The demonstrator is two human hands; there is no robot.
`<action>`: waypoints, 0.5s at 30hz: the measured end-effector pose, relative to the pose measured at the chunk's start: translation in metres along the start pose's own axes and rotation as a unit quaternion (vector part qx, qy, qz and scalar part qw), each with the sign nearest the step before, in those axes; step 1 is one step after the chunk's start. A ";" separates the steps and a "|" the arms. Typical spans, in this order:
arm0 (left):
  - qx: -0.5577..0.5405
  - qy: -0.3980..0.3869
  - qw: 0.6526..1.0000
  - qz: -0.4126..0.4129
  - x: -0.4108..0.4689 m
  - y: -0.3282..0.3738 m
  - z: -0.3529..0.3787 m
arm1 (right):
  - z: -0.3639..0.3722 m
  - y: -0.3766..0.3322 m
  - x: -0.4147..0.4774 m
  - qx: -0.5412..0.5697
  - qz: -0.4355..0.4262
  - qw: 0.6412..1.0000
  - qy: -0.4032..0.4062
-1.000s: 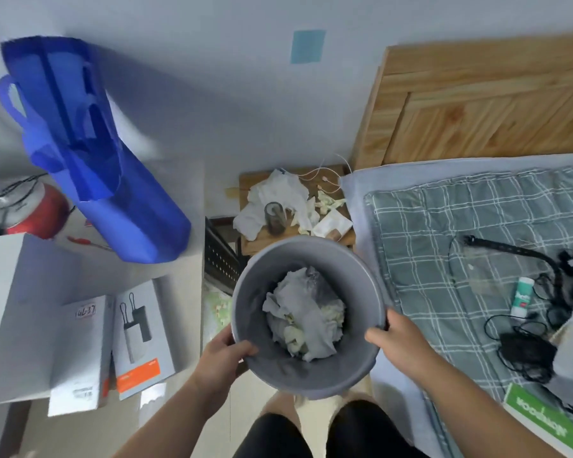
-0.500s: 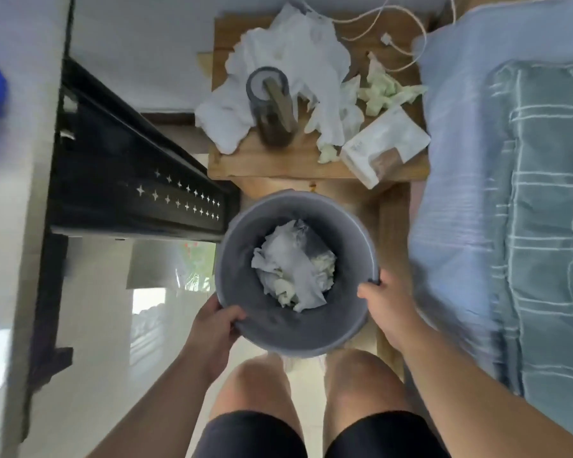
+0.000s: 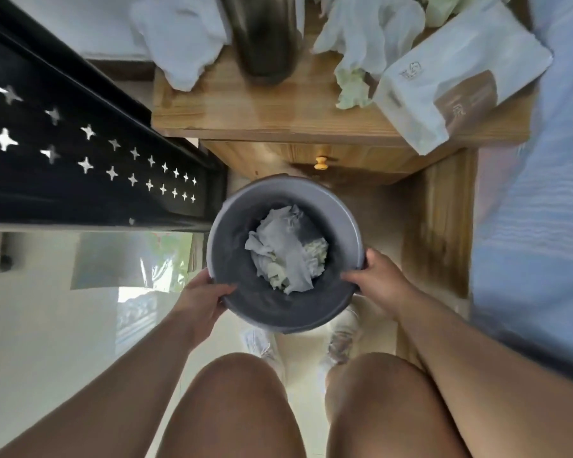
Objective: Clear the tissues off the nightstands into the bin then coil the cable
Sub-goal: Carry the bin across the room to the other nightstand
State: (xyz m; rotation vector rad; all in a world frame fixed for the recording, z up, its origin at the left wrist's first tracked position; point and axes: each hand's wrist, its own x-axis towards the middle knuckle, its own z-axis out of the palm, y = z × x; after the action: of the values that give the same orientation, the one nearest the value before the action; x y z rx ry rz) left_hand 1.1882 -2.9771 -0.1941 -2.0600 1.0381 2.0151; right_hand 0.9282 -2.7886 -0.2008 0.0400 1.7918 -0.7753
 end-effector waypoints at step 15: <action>0.028 0.109 0.989 0.097 -0.098 0.070 0.020 | -0.006 -0.053 -0.100 0.069 0.055 0.994 0.070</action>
State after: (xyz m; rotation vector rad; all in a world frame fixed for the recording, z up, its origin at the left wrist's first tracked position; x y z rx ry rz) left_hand 1.1444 -2.9813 -0.0797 -2.2681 1.3665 1.8469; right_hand 0.9394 -2.7922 -0.0881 0.2871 1.8485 -0.8324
